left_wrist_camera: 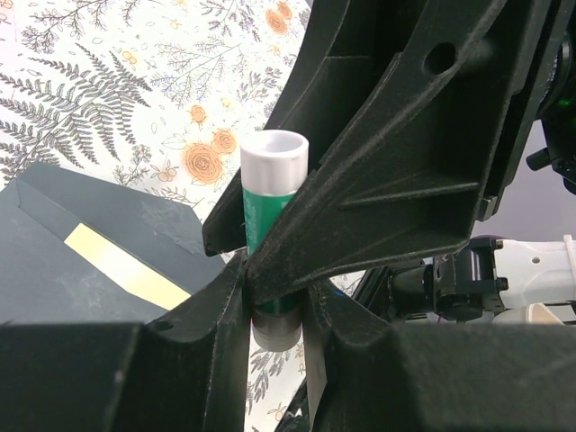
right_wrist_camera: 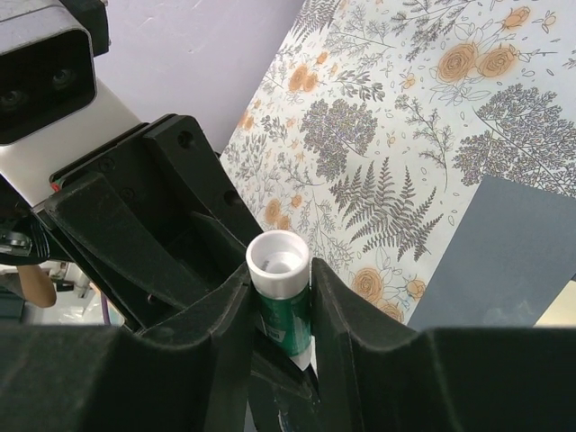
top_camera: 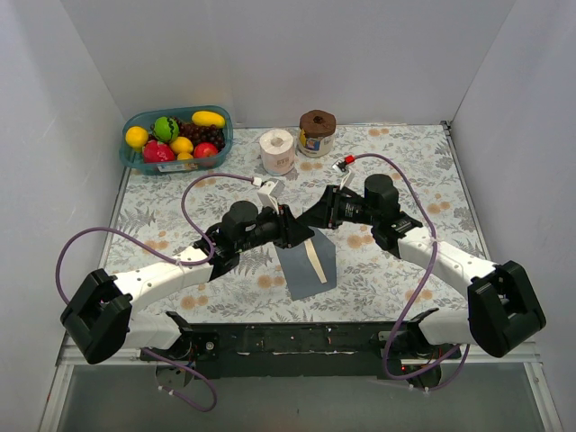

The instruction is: Place the letter into the envelope and seal it

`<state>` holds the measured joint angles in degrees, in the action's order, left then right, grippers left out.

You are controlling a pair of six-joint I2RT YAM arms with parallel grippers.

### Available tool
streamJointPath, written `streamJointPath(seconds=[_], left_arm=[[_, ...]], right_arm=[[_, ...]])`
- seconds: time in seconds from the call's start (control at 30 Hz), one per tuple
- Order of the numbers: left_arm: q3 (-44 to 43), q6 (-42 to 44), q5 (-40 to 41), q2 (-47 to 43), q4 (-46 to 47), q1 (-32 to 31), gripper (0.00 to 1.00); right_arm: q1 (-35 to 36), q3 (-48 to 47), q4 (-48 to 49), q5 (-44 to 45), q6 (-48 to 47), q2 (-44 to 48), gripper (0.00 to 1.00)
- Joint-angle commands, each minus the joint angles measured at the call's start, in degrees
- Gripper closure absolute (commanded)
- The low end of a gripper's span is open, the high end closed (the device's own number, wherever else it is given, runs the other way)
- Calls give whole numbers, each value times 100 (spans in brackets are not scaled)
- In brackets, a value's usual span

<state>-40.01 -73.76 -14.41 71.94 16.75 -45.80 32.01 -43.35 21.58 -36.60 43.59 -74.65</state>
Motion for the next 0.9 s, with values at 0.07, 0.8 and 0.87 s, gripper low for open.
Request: streamJointPath(seconds=[0.07, 0.8, 0.87], left_arm=[[-24, 10, 237, -119, 65, -25, 100], [-16, 72, -52, -22, 21, -25, 47], [-24, 98, -122, -5, 21, -25, 48]], right_arm=[[42, 37, 250, -146, -17, 56, 78], [42, 108, 48, 294, -219, 451, 99], [42, 99, -5, 364, -255, 487, 99]])
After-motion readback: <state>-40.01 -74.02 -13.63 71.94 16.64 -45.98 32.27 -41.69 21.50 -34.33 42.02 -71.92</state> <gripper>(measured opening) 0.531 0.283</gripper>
